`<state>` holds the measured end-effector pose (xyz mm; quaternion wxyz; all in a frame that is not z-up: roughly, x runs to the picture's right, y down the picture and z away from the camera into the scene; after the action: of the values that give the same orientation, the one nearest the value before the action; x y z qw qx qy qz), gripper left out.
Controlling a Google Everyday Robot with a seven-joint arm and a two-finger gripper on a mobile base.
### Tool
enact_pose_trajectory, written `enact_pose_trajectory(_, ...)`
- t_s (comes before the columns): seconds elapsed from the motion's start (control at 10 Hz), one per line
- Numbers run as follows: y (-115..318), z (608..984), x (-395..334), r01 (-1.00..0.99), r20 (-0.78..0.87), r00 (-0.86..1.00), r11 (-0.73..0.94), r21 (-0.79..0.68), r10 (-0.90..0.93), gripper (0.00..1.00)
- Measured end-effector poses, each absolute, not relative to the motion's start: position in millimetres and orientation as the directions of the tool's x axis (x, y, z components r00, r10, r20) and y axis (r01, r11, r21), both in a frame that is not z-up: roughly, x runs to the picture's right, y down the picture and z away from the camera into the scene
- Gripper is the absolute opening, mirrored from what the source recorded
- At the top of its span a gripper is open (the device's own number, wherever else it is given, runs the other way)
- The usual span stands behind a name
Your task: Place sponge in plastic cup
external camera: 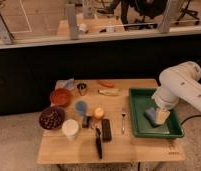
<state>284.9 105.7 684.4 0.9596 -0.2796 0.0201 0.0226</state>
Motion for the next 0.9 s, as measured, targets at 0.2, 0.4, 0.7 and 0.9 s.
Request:
enact_pose_trajectory(0.2, 105.8, 684.4, 284.9, -0.055, -0.051, 0.998, 0.843, -0.536, 0.032, 0.80)
enact_pose_trajectory(0.4, 105.8, 684.4, 284.9, -0.054, -0.051, 0.998, 0.843, -0.536, 0.032, 0.80)
enact_pose_trajectory(0.7, 105.8, 684.4, 284.9, -0.054, -0.051, 0.998, 0.843, -0.536, 0.032, 0.80)
enact_pose_trajectory(0.9, 106.0, 691.8, 289.1, -0.072, -0.050, 0.997, 0.838, -0.541, 0.053, 0.80)
